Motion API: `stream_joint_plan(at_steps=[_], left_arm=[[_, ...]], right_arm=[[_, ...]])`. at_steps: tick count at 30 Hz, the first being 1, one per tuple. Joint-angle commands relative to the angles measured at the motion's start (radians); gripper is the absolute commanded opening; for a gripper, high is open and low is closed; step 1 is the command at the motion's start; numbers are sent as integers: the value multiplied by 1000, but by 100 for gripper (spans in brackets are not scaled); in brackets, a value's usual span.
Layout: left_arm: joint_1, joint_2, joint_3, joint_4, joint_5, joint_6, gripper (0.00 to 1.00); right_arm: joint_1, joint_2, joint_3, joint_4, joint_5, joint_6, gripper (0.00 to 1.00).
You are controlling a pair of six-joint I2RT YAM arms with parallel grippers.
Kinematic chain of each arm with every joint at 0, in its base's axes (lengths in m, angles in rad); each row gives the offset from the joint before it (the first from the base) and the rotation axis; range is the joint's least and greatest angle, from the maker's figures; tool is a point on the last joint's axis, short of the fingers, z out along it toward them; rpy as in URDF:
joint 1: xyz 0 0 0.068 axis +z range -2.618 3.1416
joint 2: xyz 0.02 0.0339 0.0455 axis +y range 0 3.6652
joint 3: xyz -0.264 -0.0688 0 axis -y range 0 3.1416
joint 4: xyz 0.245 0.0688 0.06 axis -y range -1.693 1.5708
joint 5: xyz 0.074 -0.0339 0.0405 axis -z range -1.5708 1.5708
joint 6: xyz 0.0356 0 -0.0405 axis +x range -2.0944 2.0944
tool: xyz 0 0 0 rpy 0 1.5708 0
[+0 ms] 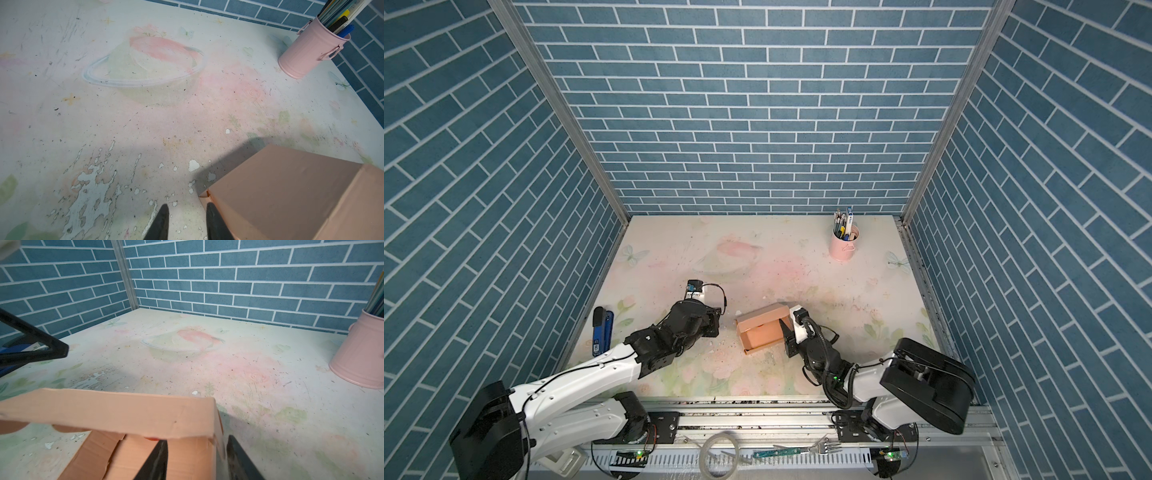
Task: Fold the paper box
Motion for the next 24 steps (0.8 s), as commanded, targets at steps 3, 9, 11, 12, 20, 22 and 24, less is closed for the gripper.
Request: stream_joint_plan(at_steps=[3,9,11,12,20,22,24], left_arm=[[5,10,48,-117,-18,-45,37],[5,12,73,-202,-6,-88,44],[5,20,79,-224,-1,-104,44],[5,23,83,-235,8,-113,44],[5,71,110,-273,84,-168,44],[5,89,125,-276,105,-178,44],[5,100,128,-274,121,-193,44]], right_arm=[[27,-178,30,-366,20,34,48],[43,-375,64,-692,38,110,48],[53,-433,95,-815,51,132,47],[59,-459,111,-865,53,138,47],[64,-561,300,-1161,81,180,44],[49,-509,387,-1229,51,197,44],[14,-456,459,-1279,-4,223,43]])
